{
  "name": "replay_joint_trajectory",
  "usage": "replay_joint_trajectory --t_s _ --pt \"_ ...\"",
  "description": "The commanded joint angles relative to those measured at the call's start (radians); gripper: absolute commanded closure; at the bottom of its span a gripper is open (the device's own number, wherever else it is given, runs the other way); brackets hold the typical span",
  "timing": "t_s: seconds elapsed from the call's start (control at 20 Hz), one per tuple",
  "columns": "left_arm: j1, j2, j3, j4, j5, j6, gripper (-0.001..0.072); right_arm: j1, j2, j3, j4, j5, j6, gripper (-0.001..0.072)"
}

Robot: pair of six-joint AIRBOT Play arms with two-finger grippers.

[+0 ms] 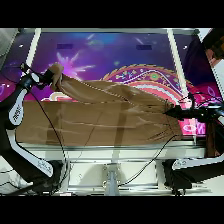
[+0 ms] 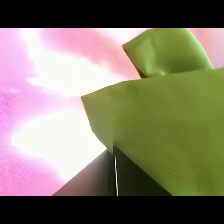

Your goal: Fold the clothes and pants, and hang the long-sleeved shirts on hangers.

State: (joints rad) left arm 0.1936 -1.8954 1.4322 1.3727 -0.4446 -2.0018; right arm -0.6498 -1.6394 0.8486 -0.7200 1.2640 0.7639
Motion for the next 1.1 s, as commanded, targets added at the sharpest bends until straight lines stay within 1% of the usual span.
replay_joint_trajectory --t_s 0.0,0.05,0.3,0.45,0.55,0.65,0.75,0.9,1.0,1.05 --pt "-0.006 0.051 0.003 0.004 0.015 0.143 0.0696 0.000 0.004 0.000 0.002 0.003 0.000 0.0676" --pt "0.003 0.087 0.003 0.022 0.016 0.156 0.0697 0.000 0.013 0.000 0.002 0.007 0.000 0.0676" --pt "0.077 0.321 0.003 0.175 0.015 0.155 0.0697 0.000 0.111 0.039 0.005 0.007 0.005 0.0677" --pt "0.124 0.429 0.003 0.191 0.008 0.155 0.0697 0.000 0.163 0.068 0.006 0.007 0.016 0.0677" --pt "0.146 0.472 0.003 0.191 -0.019 0.155 0.0696 0.000 0.185 0.079 0.006 0.006 0.033 0.0677" --pt "0.165 0.491 0.003 0.198 -0.093 0.156 0.0696 0.000 0.193 0.080 0.008 0.000 0.039 0.0676" --pt "0.177 0.492 0.003 0.241 -0.216 0.156 0.0695 0.000 0.193 0.080 0.005 0.000 0.059 0.0677" --pt "0.183 0.492 0.003 0.371 -0.404 0.160 0.0695 0.000 0.193 0.080 0.005 -0.001 0.061 0.0677" --pt "0.186 0.492 0.003 0.465 -0.462 0.159 0.0695 0.000 0.193 0.080 0.004 0.000 0.061 0.0677" --pt "0.188 0.493 0.003 0.475 -0.455 0.159 0.0695 0.000 0.193 0.080 0.005 0.000 0.061 0.0677"
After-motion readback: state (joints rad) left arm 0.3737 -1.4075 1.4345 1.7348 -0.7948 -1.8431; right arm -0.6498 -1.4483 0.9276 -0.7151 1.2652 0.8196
